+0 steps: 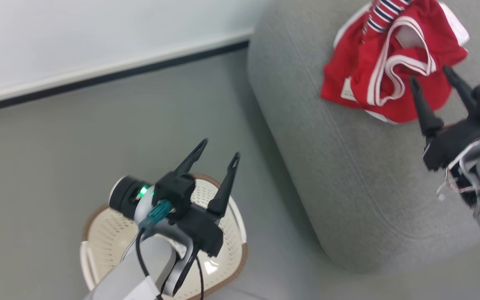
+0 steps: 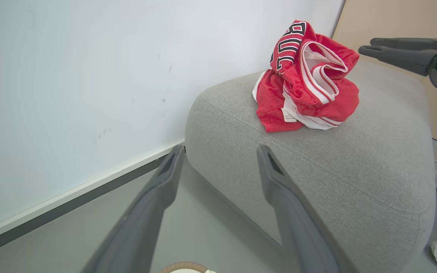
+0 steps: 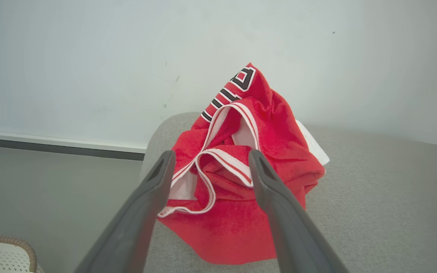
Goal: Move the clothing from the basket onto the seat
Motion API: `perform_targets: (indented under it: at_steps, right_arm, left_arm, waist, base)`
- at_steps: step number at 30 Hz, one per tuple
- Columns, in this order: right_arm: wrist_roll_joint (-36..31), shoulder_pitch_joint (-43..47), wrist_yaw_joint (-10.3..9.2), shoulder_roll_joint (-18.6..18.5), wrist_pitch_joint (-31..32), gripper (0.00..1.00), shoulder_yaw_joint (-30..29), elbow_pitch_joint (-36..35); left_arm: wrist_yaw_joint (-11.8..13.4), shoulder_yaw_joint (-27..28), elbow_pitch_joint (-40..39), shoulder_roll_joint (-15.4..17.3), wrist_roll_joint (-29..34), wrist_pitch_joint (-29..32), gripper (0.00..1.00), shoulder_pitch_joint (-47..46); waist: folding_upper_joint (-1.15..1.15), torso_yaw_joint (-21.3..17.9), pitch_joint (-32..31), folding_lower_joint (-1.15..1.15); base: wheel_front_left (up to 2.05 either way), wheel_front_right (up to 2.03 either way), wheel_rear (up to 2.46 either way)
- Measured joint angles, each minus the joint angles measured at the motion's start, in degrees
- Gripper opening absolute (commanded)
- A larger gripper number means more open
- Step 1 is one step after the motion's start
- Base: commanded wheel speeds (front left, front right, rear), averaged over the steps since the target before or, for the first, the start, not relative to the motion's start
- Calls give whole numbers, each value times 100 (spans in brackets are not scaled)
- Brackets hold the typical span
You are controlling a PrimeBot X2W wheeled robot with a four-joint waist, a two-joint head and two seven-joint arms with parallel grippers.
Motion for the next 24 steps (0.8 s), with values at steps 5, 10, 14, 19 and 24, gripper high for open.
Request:
perform_targets:
  at_steps: [5, 10, 14, 19, 24]
  right_arm:
    - [4, 532, 0, 5, 1, 100, -9, -386]
    - [18, 1092, -1, 31, 0, 100, -18, -808]
    - [23, 1591, -96, 62, 1, 100, -35, -1099]
    - [123, 2360, -420, 229, 0, 100, -145, -1607]
    - [109, 2978, -805, 286, 1, 100, -191, -2169]
  left_arm:
    - [42, 218, 214, 55, -100, -111, 100, 377]
    - [43, 476, 346, 146, -147, -224, 100, 814]
    - [46, 788, 375, 200, -294, -310, 100, 1189]
    - [46, 1447, 394, 309, -299, -374, 100, 1970]
    - [47, 2037, 258, 363, -232, -408, 100, 2681]
  waist:
    - [0, 297, -303, 0]
    - [0, 623, -629, 0]
    - [0, 883, -913, 0]
    - [0, 1214, -1379, 0]
    - [0, 1436, -1725, 0]
  base:
    - [0, 0, 0]
    - [0, 0, 0]
    - [0, 0, 0]
    - [0, 0, 0]
    - [0, 0, 0]
